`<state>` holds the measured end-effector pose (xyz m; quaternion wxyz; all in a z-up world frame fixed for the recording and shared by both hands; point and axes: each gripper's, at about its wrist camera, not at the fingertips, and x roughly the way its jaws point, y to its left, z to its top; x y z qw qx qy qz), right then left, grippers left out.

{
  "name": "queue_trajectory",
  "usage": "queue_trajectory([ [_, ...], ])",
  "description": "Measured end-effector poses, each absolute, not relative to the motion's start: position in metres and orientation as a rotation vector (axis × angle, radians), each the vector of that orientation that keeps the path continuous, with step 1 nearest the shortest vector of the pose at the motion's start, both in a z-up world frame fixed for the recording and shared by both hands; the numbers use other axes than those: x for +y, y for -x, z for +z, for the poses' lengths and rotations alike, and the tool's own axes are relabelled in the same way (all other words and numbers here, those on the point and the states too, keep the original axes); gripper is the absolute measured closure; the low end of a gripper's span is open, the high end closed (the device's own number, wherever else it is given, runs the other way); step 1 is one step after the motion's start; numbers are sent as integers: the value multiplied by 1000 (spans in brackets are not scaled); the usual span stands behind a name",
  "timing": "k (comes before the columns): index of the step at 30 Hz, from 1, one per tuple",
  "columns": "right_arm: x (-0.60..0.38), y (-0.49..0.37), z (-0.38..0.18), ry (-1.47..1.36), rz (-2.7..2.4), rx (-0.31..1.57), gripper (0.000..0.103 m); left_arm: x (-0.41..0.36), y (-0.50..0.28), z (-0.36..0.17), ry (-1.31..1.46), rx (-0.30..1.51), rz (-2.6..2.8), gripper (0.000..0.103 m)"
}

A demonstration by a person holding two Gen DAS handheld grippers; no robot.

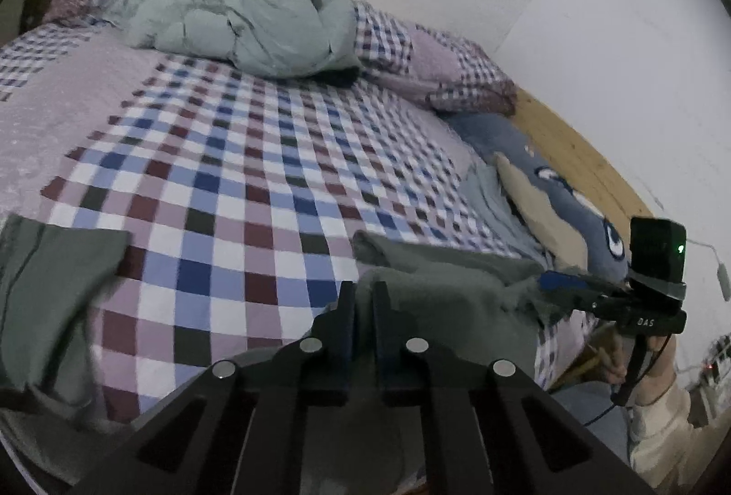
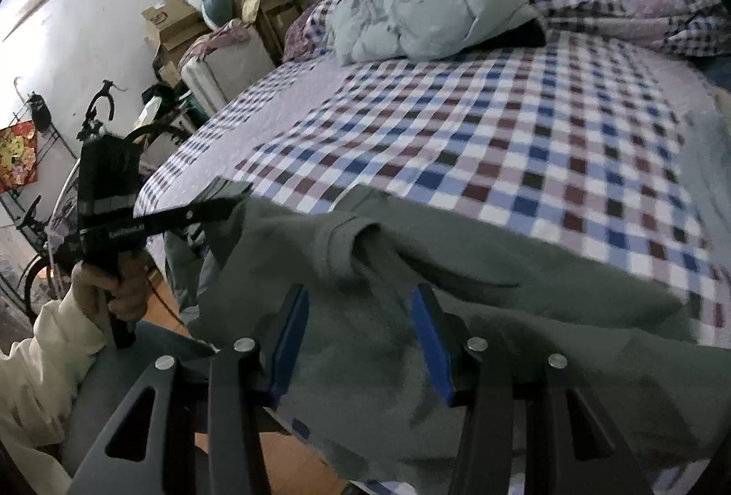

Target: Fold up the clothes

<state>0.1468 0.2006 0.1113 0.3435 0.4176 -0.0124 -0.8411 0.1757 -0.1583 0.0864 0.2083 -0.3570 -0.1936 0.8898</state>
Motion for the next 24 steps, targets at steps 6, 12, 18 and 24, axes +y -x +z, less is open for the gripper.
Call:
queue_trajectory([
  [6,244,-156,129,-1060,-2319,-36,52,-178,-186,92,925,-658,2546,98],
  [12,306,-171,154,-1020,-2475,-52,52,-209,-192,90,885,-815,2605,99],
  [18,347,-178,158,-1032,-2612,26,50,-218,-190,84,907,-842,2627,99],
  [24,351,-169,143,-1063,-2617,123,49,-218,-189,81,932,-842,2634,98],
])
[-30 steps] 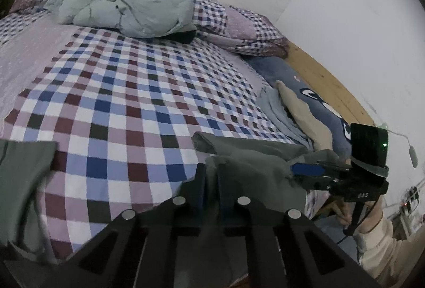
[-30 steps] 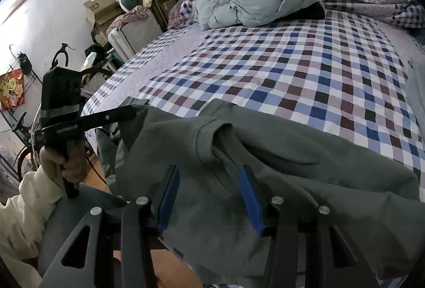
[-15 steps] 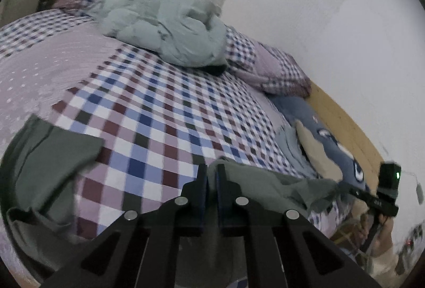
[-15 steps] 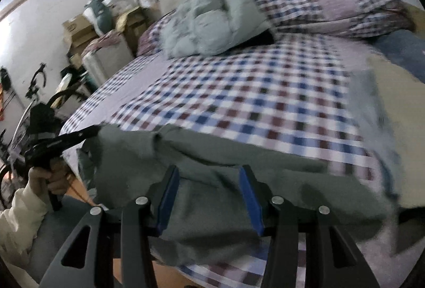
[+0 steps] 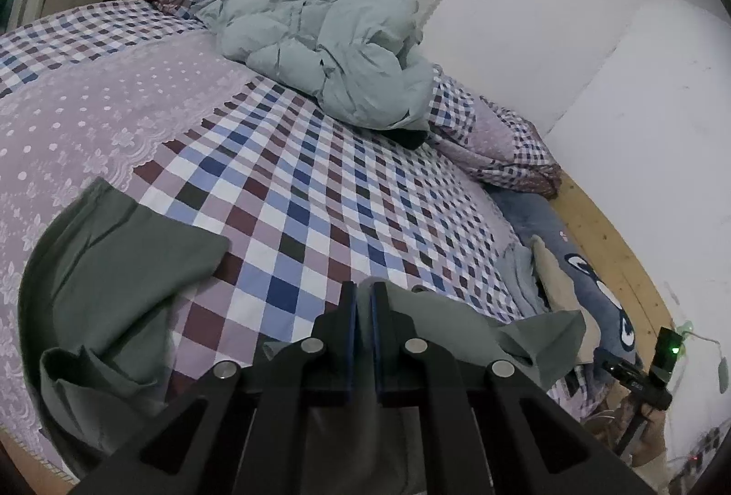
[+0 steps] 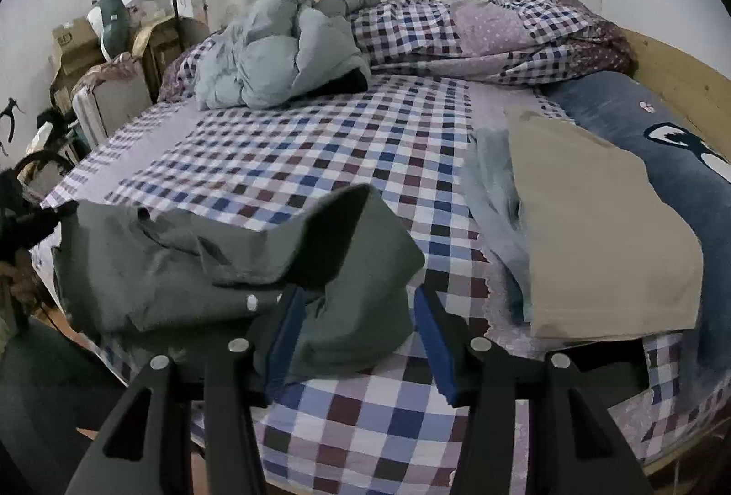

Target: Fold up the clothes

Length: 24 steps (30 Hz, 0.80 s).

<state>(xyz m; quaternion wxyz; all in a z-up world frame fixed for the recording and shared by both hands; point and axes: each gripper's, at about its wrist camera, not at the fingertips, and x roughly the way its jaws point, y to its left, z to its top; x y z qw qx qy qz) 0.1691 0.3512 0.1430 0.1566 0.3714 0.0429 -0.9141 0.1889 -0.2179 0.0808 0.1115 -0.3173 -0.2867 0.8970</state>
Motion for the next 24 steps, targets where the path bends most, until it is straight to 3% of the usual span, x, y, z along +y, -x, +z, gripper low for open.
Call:
queue_trajectory([
  [6,368,-144,132,-1052,-2549,80,49,-218,-187,79,952,-847,2637,98],
  [11,362,-124,147,-1022,-2562,247,47,-216,-185,79,952,-841,2644,98],
  [14,341,-119,159,-975,-2552,437,46,-216,-184,80,951,-839,2645,98],
  [24,252,-150,112,-678,-2370,1507,47,-216,-184,82,935,-840,2630,98],
])
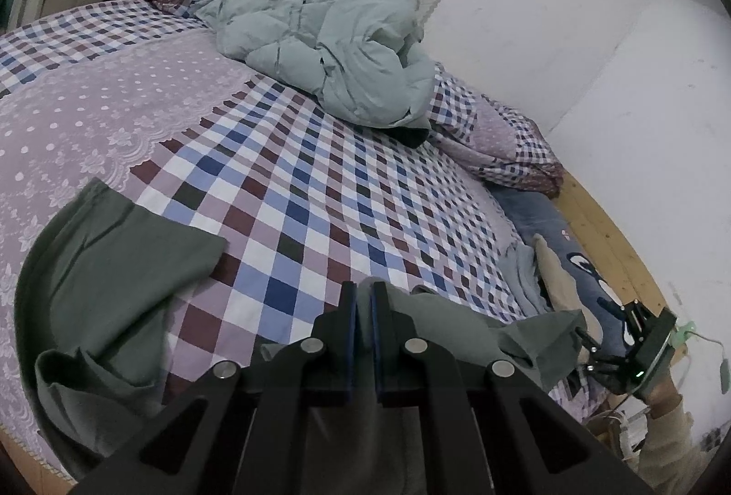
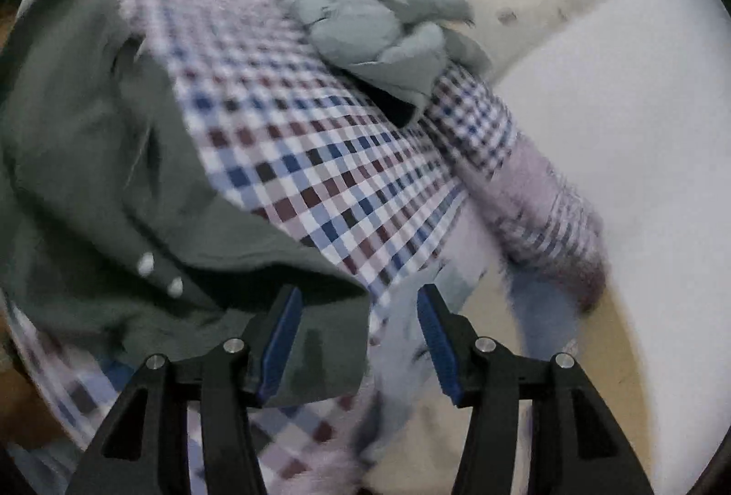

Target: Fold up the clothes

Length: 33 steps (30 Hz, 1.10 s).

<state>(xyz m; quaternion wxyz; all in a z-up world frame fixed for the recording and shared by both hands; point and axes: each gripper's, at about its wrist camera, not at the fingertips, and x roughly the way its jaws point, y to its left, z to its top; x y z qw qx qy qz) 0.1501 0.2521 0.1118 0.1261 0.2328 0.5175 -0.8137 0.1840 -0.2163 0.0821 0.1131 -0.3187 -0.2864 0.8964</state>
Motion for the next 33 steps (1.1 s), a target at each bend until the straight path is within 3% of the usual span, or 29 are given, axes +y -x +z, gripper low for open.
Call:
queue_trajectory([
  [5,231,-155,72,-469,-2189,1937,47,-216,-183,83,932,-838,2623,98],
  [8,227,-153,53,-389,-2050,2104,48,-215,-183,84,931,-831,2621,98],
  [13,229,-145,35,-359,-1869,2245,50,-213,-183,86,925,-817,2621,98],
  [16,229,-139,31,-359,-1805,2283,63,-212,-182,86,929,-808,2621,98],
  [18,227,-136,30,-362,-1796,2281,71,-212,-182,86,929,-804,2622,98],
  [21,224,-138,29,-376,-1805,2259,97,-211,-183,87,928,-798,2625,98],
  [29,220,-157,57,-427,-2073,2035,99,-210,-185,95,912,-762,2654,98],
  [33,225,-164,109,-510,-2361,1729,99,-211,-191,101,913,-759,2668,98],
])
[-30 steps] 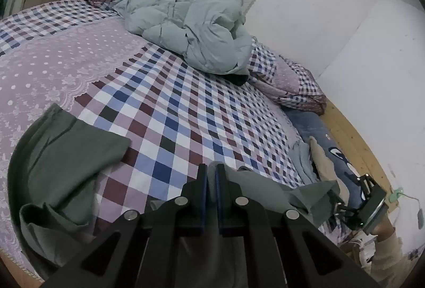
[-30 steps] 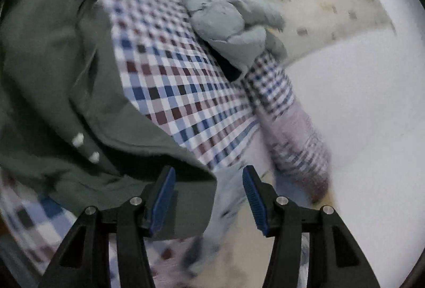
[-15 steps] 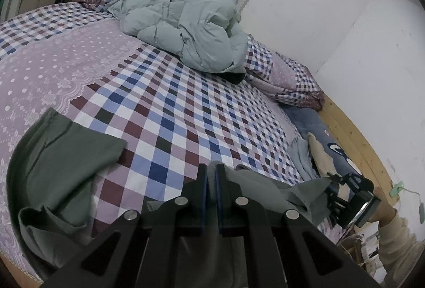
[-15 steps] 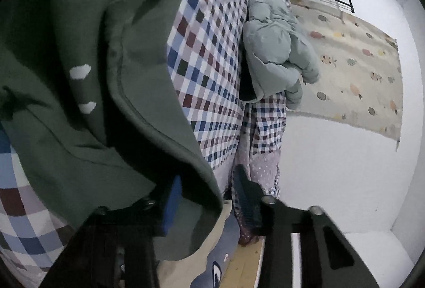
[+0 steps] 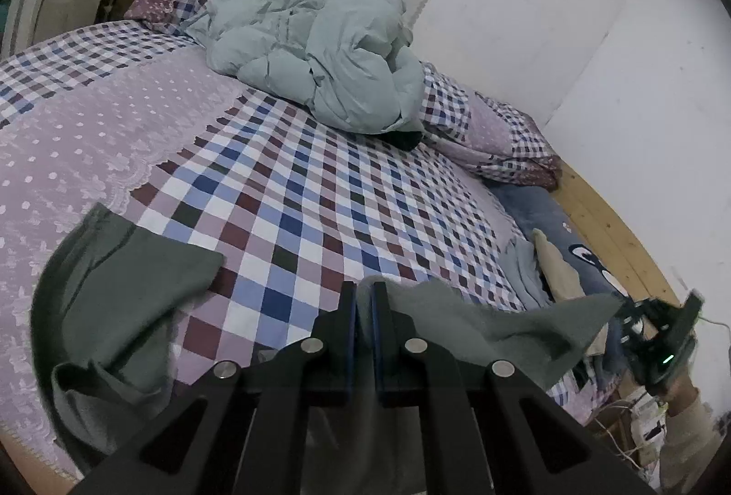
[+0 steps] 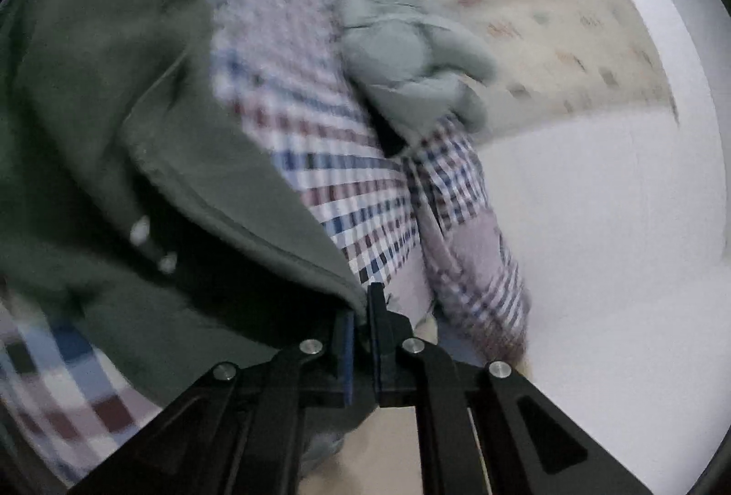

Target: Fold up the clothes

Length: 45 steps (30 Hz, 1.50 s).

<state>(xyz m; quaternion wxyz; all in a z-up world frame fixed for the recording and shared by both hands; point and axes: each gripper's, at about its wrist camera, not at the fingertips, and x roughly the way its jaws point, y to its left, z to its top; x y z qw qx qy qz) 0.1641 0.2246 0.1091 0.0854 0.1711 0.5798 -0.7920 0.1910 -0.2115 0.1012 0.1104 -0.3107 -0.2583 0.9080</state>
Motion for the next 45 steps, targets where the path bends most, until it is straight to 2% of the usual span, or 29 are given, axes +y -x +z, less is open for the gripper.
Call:
queue_trajectory([
  [9,263,-183,231,-580,-2803,945,100,-217,-223,150,814,-734,2740,99],
  [13,271,-198,267,-529,-2863,692,100,-213,-243,189,707,-677,2796,98],
  [19,275,-233,311,-376,-2972,432,100,-219,-276,258,527,-591,2875,99],
  [35,262,-325,469,24,-2979,298,100,-240,-355,479,-34,-439,2964,99],
  [45,258,-379,565,263,-2983,244,100,-252,-401,567,-185,-532,2839,99],
])
